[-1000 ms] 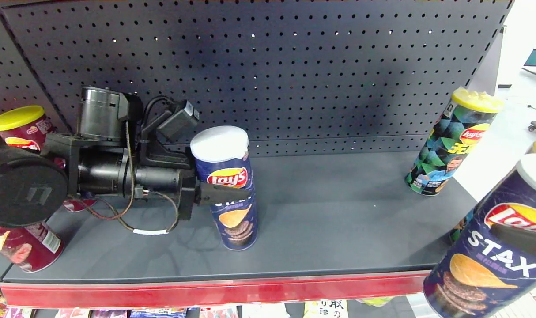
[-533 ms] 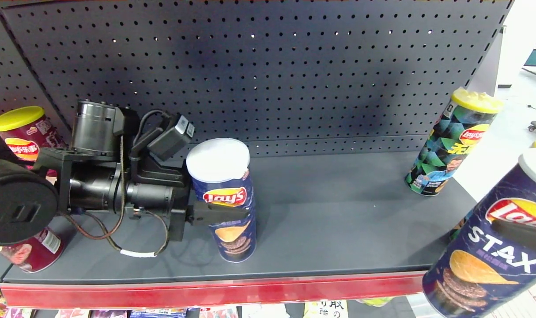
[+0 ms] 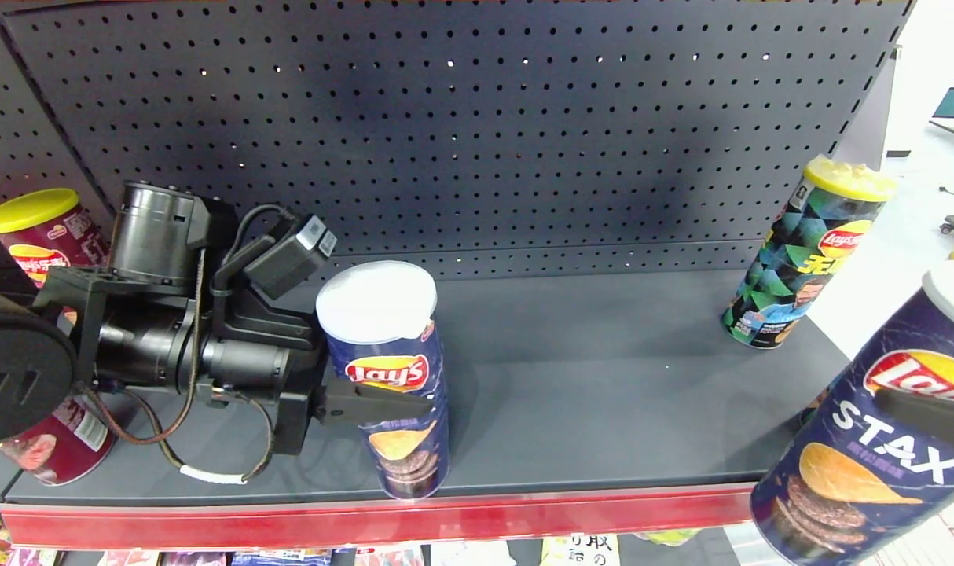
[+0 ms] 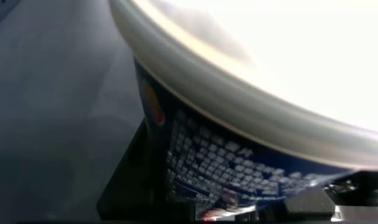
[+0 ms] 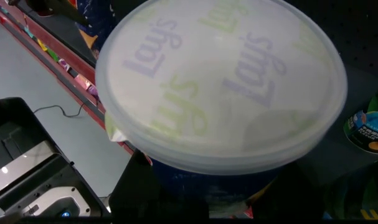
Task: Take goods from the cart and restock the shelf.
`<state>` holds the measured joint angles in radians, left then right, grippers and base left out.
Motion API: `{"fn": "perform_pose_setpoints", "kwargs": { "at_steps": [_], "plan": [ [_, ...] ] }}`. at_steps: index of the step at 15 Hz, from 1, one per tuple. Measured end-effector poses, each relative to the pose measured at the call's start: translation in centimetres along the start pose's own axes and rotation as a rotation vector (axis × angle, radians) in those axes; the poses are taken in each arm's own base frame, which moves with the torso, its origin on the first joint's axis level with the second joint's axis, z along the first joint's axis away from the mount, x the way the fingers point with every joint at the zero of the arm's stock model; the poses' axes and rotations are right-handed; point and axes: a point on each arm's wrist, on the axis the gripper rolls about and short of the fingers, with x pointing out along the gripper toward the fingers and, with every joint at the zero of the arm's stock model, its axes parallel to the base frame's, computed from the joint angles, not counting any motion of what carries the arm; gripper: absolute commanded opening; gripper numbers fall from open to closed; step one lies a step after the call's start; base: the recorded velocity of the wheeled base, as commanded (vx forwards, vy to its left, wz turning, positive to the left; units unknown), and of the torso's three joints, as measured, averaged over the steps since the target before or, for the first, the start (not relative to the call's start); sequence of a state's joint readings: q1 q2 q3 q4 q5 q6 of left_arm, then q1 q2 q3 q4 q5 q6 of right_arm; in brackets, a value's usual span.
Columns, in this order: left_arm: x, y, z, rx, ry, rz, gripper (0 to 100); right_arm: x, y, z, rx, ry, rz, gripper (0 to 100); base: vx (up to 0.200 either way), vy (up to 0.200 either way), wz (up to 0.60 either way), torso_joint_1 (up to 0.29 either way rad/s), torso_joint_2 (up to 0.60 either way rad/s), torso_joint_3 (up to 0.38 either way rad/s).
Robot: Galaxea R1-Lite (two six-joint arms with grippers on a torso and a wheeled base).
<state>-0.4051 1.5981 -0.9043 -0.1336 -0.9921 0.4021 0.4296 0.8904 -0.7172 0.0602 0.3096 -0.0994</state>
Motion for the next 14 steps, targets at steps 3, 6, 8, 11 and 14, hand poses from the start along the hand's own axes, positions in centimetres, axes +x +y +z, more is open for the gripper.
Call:
{"fn": "perform_pose_setpoints", "kwargs": {
  "at_steps": [3,6,8,11,14],
  "plan": [
    [-0.01,-0.09,-0.27,-0.003,0.000,-0.006,0,-0.23,0.13,0.08,-0.003,-0.009,0.020,0,0.000,0.000,0.00,0.000,0.00,0.000],
    [-0.03,-0.14,-0.43,-0.010,0.004,-0.001,0,-0.49,0.36,0.10,-0.009,-0.018,0.036,0,0.000,0.000,0.00,0.000,0.00,0.000],
    [-0.03,-0.17,-0.52,-0.012,0.008,0.004,0,-0.62,0.61,-0.06,-0.013,-0.017,0.054,0,0.000,0.000,0.00,0.000,0.00,0.000],
    [-0.02,-0.19,-0.63,-0.017,0.012,0.006,0,-0.74,0.78,-0.04,-0.019,-0.022,0.066,0,0.000,0.000,0.00,0.000,0.00,0.000],
    [0.00,-0.23,-0.81,-0.020,0.018,0.014,0,-0.78,0.80,-0.03,-0.021,-0.024,0.066,0,0.000,0.000,0.00,0.000,0.00,0.000]
  ]
}}
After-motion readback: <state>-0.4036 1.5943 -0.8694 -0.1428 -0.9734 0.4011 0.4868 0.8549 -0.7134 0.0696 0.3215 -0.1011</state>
